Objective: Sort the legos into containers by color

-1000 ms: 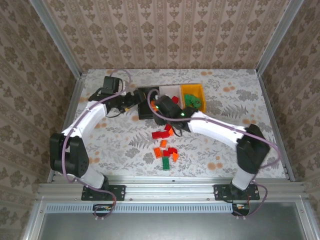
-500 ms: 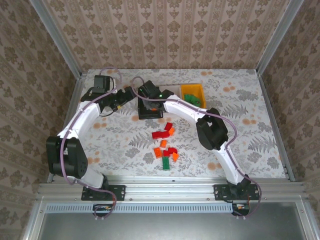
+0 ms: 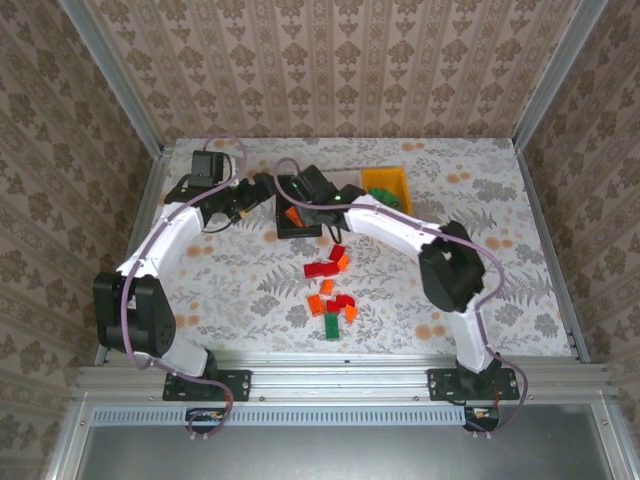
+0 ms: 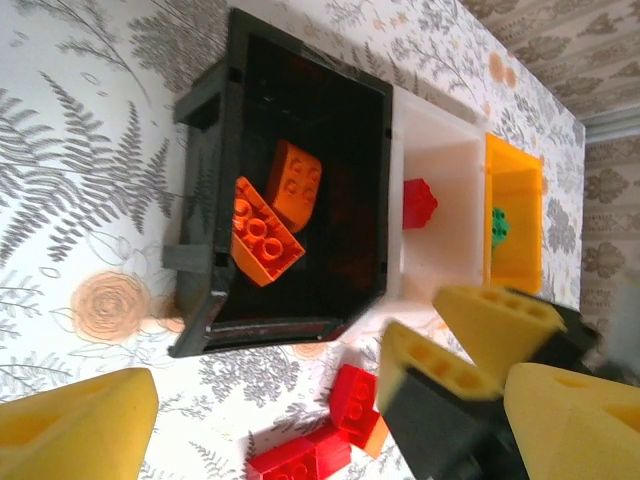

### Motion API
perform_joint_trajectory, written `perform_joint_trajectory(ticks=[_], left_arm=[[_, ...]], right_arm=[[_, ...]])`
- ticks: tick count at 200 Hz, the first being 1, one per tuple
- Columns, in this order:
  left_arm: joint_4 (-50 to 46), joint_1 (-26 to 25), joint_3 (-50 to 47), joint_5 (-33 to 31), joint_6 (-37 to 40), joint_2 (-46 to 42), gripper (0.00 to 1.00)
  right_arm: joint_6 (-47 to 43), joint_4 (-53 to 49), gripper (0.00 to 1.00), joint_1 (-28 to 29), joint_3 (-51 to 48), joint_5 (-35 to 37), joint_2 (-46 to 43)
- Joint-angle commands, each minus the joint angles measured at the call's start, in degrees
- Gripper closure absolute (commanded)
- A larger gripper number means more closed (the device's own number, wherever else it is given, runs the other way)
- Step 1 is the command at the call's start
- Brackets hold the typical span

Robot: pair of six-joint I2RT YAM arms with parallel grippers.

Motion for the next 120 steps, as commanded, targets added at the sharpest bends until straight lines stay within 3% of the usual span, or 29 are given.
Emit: perform_joint_trajectory(ticks=[1,25,46,80,120], left_arm=[[0.8,-3.3,-0.6,0.6,-0.2,-0.8,0.09],[0.4,-6.9,-0.5,0.5,0.0,-0.4,0.09],[0.6,-8.7,-0.7,0.6,-0.8,-0.3,0.09],[0.2,-6.5,-0.7,-0.5,-0.7,-1.6,0.09],[0.6,-3.9,-1.0,-0.1,-1.0,-1.5,0.09]], right_arm=[[4.2,5.9,0.54,1.1,-13.5,0.9,-11.1],[6.9,8.2,0.56,4.7,-26.5,0.6,-18.4],[7.0,9.0,0.52,7.9,-31.5,-2.6,-19.5],[9.2,10.4,0.36,11.6,-32.1,-3.9,-14.9],[10.6,11.6,0.3,12.4,-27.0,-2.5,-7.1]])
